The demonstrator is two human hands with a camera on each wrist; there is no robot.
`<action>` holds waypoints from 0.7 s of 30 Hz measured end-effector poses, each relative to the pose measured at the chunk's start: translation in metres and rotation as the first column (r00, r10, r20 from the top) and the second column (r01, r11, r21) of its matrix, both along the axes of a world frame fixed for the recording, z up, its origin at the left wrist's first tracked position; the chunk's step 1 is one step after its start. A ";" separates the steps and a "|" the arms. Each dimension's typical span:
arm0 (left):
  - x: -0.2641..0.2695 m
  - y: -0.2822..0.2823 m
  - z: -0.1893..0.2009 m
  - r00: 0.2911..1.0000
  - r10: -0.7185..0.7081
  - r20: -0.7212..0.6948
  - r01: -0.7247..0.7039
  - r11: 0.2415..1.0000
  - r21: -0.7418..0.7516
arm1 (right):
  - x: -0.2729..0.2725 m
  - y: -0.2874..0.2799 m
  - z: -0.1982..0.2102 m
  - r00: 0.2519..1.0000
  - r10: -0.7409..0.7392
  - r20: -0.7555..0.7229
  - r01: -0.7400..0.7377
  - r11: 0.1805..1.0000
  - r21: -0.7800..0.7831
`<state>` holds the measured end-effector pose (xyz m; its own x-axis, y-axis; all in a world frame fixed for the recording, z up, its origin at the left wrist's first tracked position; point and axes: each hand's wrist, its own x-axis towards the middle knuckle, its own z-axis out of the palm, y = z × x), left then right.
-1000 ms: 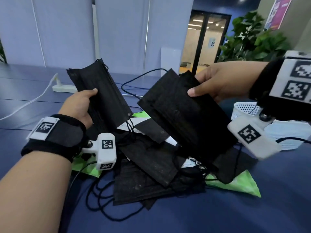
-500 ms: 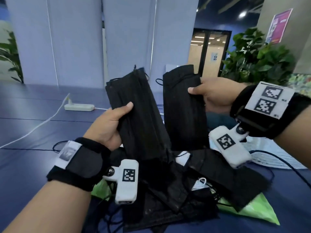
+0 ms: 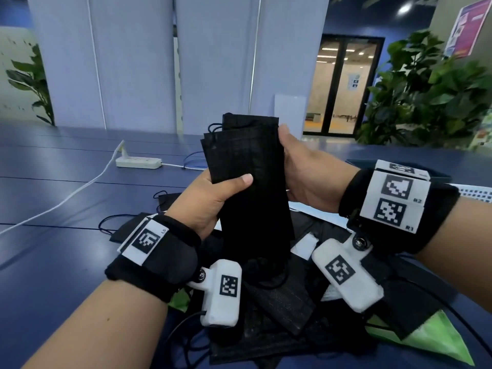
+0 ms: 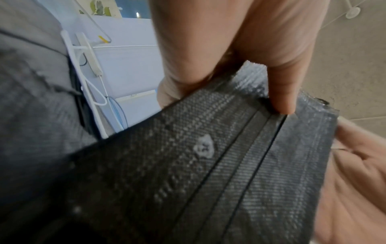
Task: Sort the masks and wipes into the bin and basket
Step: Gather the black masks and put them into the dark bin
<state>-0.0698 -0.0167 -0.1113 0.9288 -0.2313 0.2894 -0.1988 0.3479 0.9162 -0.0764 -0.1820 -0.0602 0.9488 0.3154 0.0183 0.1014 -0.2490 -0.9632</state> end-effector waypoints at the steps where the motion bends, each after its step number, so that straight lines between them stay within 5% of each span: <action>1: 0.001 -0.001 -0.001 1.000 0.017 0.014 -0.017 1.000 0.019 | -0.003 0.000 0.000 0.999 -0.011 0.047 0.014 0.996 -0.084; 5: 0.004 -0.001 -0.002 0.995 0.053 0.079 -0.055 0.998 0.028 | -0.011 -0.010 -0.001 0.938 -0.119 0.325 0.218 0.933 -0.288; 12: 0.002 0.003 0.001 0.995 0.014 0.102 -0.016 1.000 0.021 | -0.024 -0.019 -0.003 0.893 -0.154 0.422 0.329 0.864 -0.380; 21: -0.009 -0.001 0.002 0.992 -0.128 0.011 0.122 0.965 0.234 | -0.037 -0.023 -0.003 0.966 -0.202 0.161 0.197 0.979 0.042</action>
